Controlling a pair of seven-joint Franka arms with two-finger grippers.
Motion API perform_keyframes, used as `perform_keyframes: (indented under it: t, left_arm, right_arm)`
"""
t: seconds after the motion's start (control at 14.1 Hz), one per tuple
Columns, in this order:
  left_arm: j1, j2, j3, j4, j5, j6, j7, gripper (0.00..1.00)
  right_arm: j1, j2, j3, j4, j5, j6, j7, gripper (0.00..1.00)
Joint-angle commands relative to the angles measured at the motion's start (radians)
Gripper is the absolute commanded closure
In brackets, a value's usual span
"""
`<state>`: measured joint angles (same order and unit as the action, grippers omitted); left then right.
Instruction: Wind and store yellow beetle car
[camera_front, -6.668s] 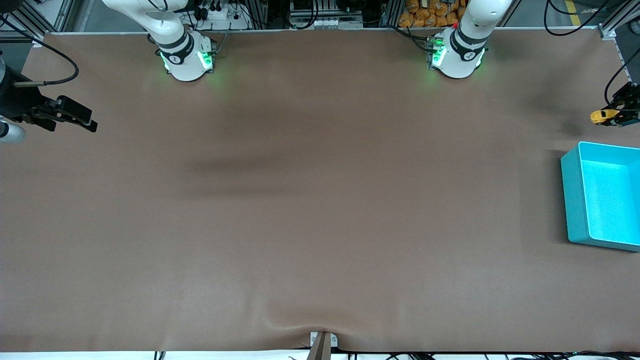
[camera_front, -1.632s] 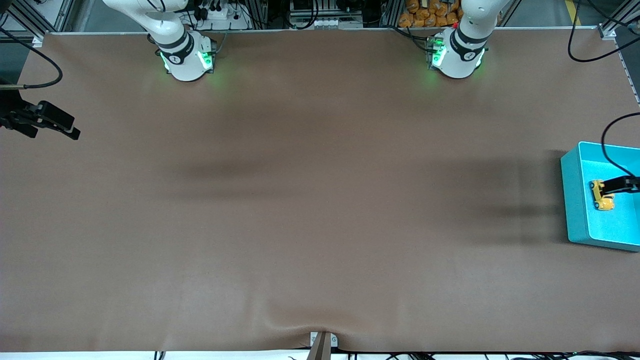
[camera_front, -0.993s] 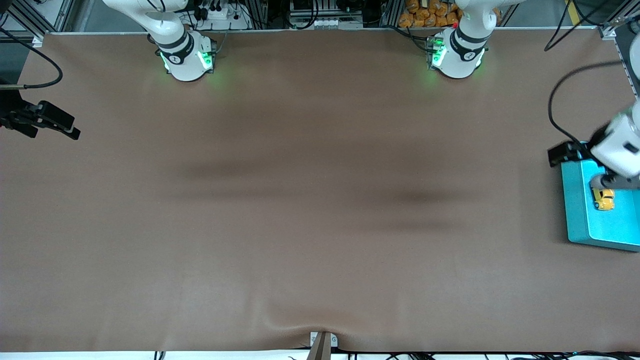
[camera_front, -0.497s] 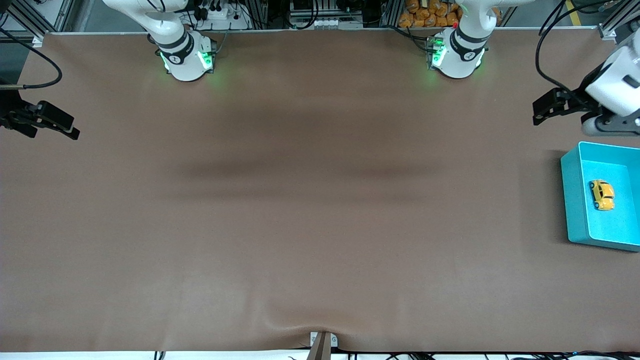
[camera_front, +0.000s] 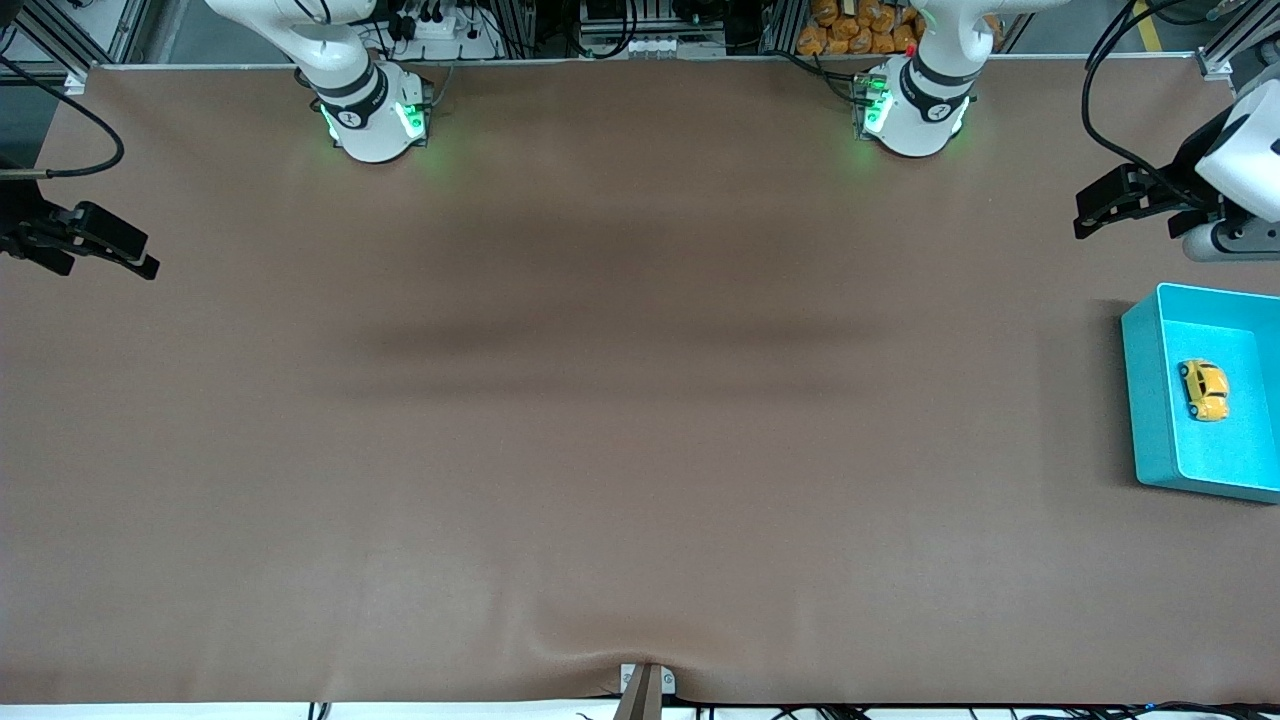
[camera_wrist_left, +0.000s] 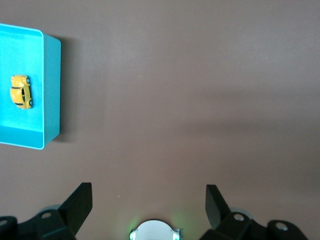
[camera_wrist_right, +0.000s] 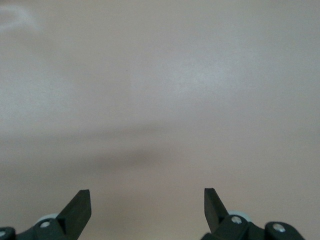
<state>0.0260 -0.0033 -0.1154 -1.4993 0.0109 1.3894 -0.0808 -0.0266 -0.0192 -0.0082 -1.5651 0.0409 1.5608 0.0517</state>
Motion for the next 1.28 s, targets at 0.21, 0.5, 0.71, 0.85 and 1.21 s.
perform_keyframes:
  t: [0.21, 0.5, 0.71, 0.85, 1.21]
  left_arm:
    - [0.002, -0.023, -0.007, -0.002, -0.006, -0.033, -0.02, 0.0]
    - [0.003, -0.038, -0.003, -0.002, -0.003, -0.033, 0.004, 0.0]
    - [0.006, -0.038, 0.005, 0.033, -0.003, -0.032, 0.071, 0.0]
    - [0.006, -0.038, 0.005, 0.037, -0.005, -0.032, 0.075, 0.0]
    - [0.008, -0.032, 0.007, 0.039, -0.003, -0.032, 0.068, 0.0]
  right_arm:
    - [-0.004, -0.005, 0.002, -0.001, -0.012, -0.005, -0.009, 0.0]
    - [-0.006, -0.004, 0.002, -0.001, -0.013, -0.005, -0.009, 0.0]
    - [-0.004, -0.004, 0.002, -0.001, -0.013, -0.005, -0.009, 0.0]
    - [-0.001, -0.004, 0.002, -0.001, -0.016, -0.005, -0.009, 0.0]
    - [0.001, -0.004, 0.004, -0.001, -0.023, -0.005, -0.007, 0.0]
